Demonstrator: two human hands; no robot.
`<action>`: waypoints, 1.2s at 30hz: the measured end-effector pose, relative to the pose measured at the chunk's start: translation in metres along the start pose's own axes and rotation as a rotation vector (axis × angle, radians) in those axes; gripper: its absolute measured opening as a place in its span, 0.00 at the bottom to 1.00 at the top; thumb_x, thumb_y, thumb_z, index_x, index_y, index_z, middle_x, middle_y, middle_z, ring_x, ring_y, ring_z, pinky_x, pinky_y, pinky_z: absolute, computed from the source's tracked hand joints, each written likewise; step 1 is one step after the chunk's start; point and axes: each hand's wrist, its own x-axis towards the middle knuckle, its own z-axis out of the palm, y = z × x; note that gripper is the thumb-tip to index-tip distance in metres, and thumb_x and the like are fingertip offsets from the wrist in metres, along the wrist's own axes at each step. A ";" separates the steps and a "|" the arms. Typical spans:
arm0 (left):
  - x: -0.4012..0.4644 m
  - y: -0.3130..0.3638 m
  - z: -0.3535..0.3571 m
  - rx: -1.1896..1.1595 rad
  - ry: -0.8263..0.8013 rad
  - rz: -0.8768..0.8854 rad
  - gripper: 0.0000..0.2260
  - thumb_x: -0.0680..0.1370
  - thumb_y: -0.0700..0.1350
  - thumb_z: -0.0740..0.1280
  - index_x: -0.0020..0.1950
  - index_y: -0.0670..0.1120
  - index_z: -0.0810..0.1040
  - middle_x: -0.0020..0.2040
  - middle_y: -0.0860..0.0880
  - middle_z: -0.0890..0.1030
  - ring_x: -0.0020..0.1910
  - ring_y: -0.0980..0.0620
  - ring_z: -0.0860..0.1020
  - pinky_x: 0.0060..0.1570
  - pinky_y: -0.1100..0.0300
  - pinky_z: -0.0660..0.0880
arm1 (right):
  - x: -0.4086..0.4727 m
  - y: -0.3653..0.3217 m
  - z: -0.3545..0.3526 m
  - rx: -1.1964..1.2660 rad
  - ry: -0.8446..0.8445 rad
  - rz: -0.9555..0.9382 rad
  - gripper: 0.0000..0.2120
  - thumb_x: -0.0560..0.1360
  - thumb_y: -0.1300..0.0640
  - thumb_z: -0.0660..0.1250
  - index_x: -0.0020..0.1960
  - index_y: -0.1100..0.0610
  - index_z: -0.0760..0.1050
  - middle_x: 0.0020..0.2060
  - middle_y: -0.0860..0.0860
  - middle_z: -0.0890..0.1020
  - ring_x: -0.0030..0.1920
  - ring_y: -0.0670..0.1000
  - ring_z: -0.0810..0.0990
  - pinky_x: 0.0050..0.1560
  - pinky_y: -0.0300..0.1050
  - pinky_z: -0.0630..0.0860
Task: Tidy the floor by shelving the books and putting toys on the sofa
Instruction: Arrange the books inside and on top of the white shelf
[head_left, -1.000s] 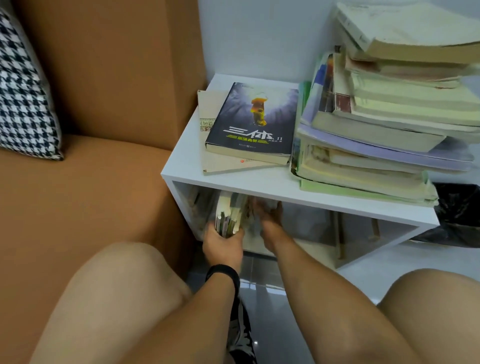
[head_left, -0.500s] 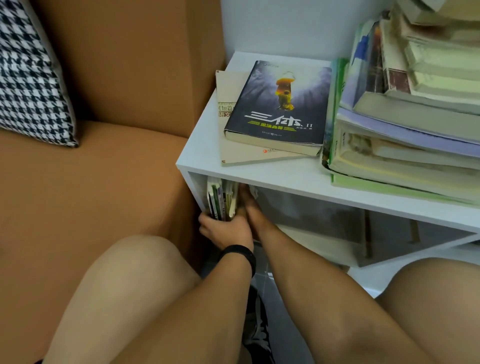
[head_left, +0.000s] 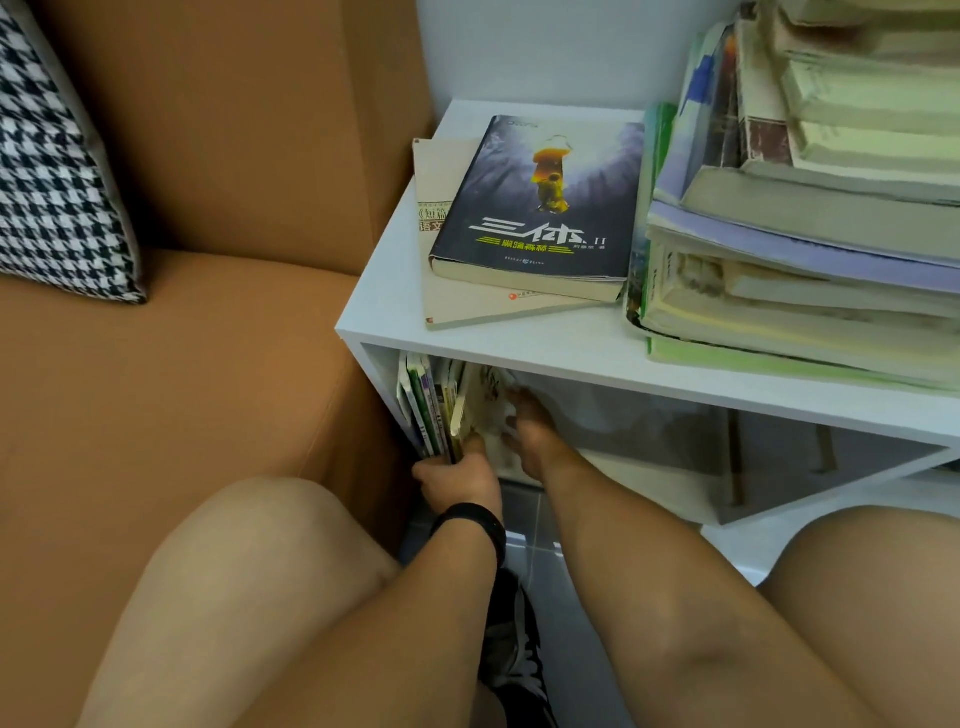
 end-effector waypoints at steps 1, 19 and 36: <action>0.001 -0.002 0.000 0.009 -0.001 -0.003 0.20 0.74 0.49 0.74 0.59 0.44 0.69 0.57 0.42 0.78 0.56 0.40 0.79 0.57 0.50 0.76 | -0.001 -0.003 -0.001 0.027 -0.015 0.012 0.21 0.83 0.45 0.60 0.74 0.47 0.67 0.61 0.50 0.74 0.58 0.53 0.76 0.58 0.51 0.76; -0.024 -0.013 -0.003 -0.103 -0.046 -0.113 0.21 0.76 0.39 0.72 0.65 0.42 0.69 0.63 0.41 0.76 0.63 0.40 0.76 0.65 0.48 0.73 | -0.041 -0.017 0.008 -0.182 -0.088 -0.134 0.25 0.83 0.45 0.60 0.79 0.45 0.62 0.74 0.49 0.69 0.69 0.55 0.70 0.62 0.52 0.72; -0.173 0.067 -0.068 0.439 -0.943 0.776 0.06 0.77 0.45 0.66 0.41 0.50 0.80 0.37 0.50 0.83 0.37 0.56 0.80 0.41 0.57 0.78 | -0.273 -0.104 -0.110 -0.947 -0.163 -0.273 0.12 0.84 0.49 0.59 0.57 0.45 0.81 0.47 0.43 0.86 0.48 0.44 0.83 0.51 0.37 0.78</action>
